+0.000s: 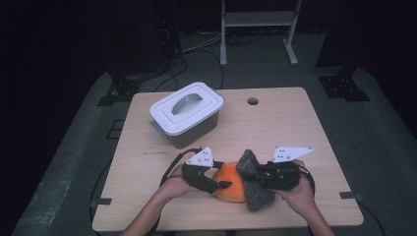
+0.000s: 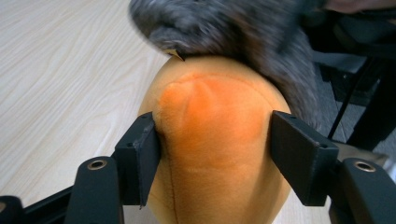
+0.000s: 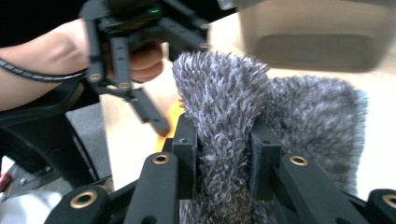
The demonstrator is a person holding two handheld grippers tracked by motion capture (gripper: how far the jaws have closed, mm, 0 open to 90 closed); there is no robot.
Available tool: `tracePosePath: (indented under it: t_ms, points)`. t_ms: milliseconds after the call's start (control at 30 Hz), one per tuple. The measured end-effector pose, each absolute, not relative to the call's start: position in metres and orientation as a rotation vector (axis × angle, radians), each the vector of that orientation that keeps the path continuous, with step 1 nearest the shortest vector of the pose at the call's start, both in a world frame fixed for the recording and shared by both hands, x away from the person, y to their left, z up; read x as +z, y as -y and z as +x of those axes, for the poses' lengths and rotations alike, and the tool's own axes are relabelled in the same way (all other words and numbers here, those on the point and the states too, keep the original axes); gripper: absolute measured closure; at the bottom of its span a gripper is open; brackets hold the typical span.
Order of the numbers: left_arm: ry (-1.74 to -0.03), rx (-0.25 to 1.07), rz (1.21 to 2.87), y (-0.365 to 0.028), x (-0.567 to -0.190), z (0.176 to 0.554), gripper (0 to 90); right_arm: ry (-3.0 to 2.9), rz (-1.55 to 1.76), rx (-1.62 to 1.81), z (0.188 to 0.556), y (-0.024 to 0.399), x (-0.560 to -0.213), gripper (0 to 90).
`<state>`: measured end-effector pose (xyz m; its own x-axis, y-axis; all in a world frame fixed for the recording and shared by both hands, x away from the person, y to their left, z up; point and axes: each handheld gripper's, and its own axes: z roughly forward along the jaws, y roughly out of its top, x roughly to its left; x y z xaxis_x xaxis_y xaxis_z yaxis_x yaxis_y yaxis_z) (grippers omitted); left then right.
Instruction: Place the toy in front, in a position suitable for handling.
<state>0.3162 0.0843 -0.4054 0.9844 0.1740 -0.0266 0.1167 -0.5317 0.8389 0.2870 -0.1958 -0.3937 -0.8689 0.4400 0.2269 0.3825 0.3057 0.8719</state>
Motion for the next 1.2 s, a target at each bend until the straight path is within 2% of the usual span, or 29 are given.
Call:
tracePosePath:
  t_ms: [133, 200, 300, 467, 600, 800, 900, 1000, 1200]
  points:
    - [-0.234, 0.039, 2.120, -0.086, -0.405, 0.319, 31.9, -2.482, 0.857, 1.633, 0.293, 0.207, -0.400, 68.4]
    - [-0.301, -0.014, 2.083, -0.087, -0.404, 0.323, 30.2, -2.505, 0.849, 1.622, 0.292, 0.204, -0.402, 68.5]
    - [-0.321, -0.049, 2.089, -0.086, -0.405, 0.324, 30.8, -2.577, 0.793, 1.624, 0.287, 0.196, -0.401, 69.1]
    - [-0.188, 0.005, 2.126, -0.081, -0.404, 0.314, 36.8, -2.598, 0.709, 1.594, 0.280, 0.188, -0.392, 69.6]
    - [-0.085, 0.028, 2.139, -0.076, -0.403, 0.306, 38.2, -2.539, 0.702, 1.611, 0.282, 0.190, -0.383, 69.4]
    - [-0.128, 0.041, 2.145, -0.082, -0.403, 0.313, 37.9, -2.584, 0.775, 1.593, 0.291, 0.205, -0.400, 70.1]
    - [-0.183, 0.086, 2.163, -0.088, -0.402, 0.319, 39.1, -2.634, 0.779, 1.564, 0.290, 0.206, -0.404, 70.8]
    - [-0.232, 0.137, 2.173, -0.093, -0.398, 0.321, 36.4, -2.679, 0.747, 1.544, 0.288, 0.199, -0.404, 71.0]
    - [-0.198, 0.079, 2.181, -0.090, -0.396, 0.316, 34.4, -2.698, 0.723, 1.537, 0.285, 0.193, -0.403, 71.0]
